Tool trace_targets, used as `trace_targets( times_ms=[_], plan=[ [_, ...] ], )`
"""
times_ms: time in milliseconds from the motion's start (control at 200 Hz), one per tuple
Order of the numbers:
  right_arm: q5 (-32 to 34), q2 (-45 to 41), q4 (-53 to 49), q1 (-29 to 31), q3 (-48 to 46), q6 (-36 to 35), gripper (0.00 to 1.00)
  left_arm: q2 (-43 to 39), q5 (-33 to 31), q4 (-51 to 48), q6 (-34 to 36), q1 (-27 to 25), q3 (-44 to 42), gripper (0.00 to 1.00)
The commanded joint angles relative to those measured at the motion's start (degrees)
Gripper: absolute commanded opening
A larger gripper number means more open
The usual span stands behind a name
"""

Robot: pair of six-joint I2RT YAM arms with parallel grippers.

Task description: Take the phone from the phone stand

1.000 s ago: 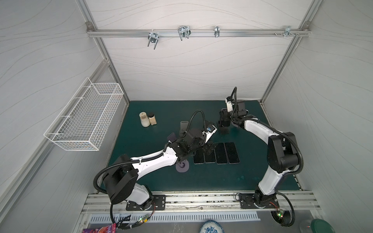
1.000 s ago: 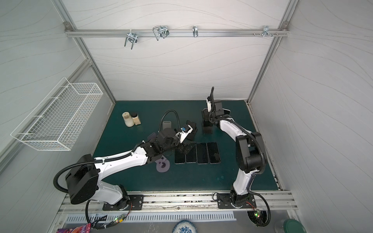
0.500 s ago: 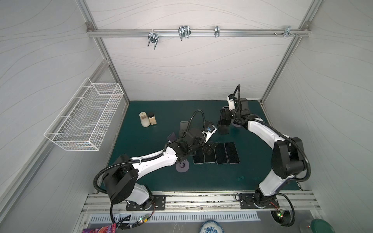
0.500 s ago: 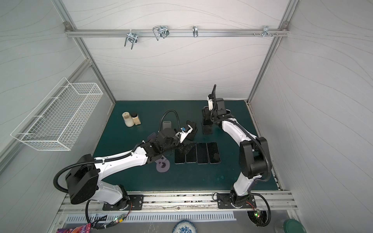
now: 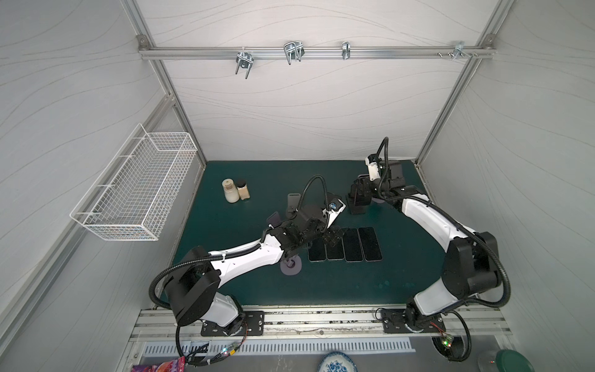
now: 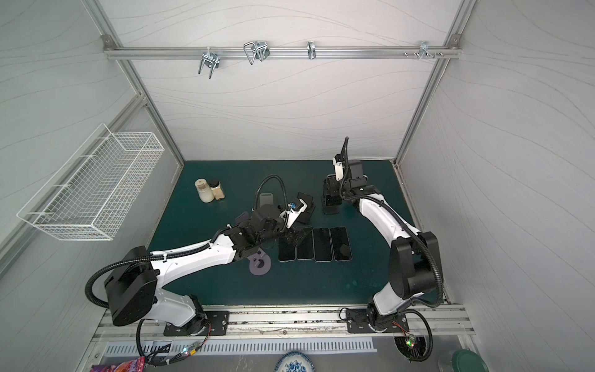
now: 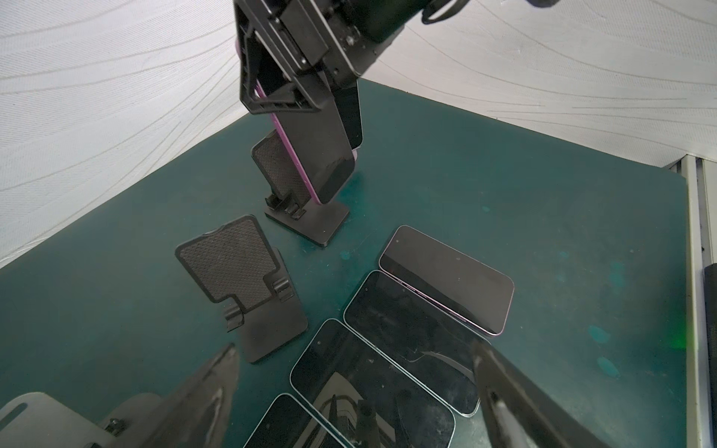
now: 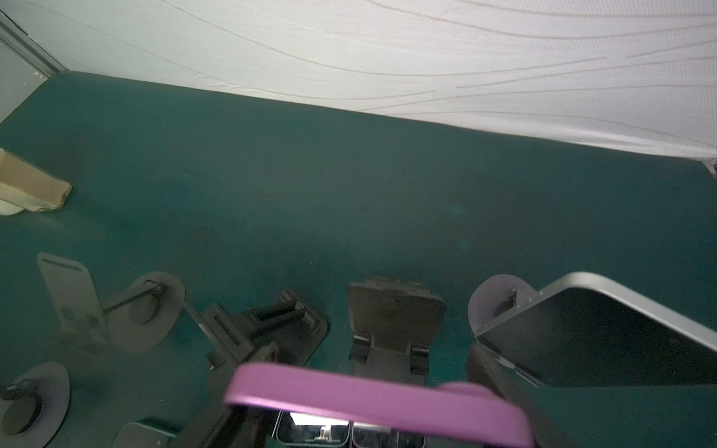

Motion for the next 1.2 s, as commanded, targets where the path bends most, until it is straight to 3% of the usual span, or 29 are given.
trace_targets(
  times_ms=[0,440,1195],
  plan=[
    [-1.6,-4.3,-1.4,0.5,-0.8,0.1,0.64,-0.1,-0.4,1.3,0.4,0.2,2.5,0.95],
    [-3.6,-10.2,-10.8,0.5,-4.6,-0.4,0.61,0.6,0.8,2.2,-0.5,0.2,2.2,0.94],
    [-1.9,-22.1,-21.9,-0.5,-14.5,-0.9,0.59,0.9,11.0,2.5,-3.8,-0.1,3.2,0.94]
  ],
)
